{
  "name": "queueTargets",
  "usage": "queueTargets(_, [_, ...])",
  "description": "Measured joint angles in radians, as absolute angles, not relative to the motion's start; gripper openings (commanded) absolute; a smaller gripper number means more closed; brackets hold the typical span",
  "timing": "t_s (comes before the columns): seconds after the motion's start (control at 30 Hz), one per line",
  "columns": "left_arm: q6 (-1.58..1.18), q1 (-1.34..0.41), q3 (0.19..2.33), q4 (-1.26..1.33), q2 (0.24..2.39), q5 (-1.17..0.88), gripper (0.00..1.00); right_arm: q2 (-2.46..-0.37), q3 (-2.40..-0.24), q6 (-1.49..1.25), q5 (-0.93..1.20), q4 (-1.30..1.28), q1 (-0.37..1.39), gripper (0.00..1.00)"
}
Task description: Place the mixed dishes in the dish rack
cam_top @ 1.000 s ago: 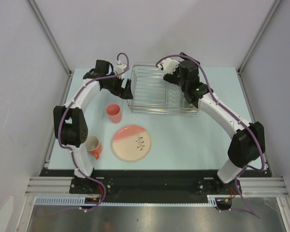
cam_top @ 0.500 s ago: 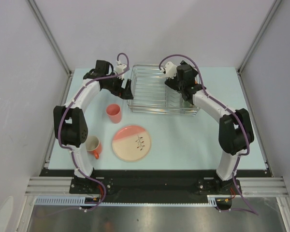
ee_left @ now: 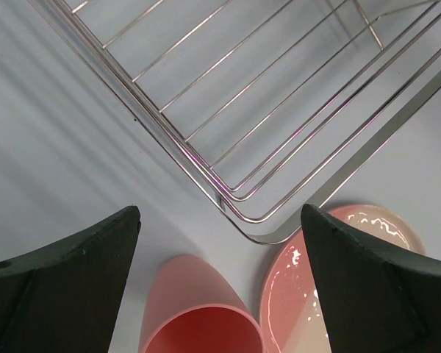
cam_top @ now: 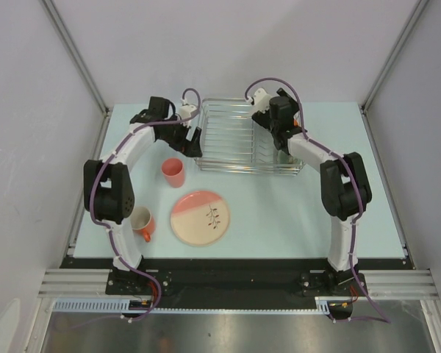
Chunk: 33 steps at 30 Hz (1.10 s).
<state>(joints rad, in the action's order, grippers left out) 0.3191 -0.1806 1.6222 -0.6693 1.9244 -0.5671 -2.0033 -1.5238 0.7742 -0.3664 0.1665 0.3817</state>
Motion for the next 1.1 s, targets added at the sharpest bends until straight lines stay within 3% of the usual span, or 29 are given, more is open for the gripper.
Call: queueTargets(1.1, [0.404,-0.195,1.545,-0.601,1.924,-0.553,0.95,-2.125,-1.731,0.726,-0.395,0.265,0.344,1.00])
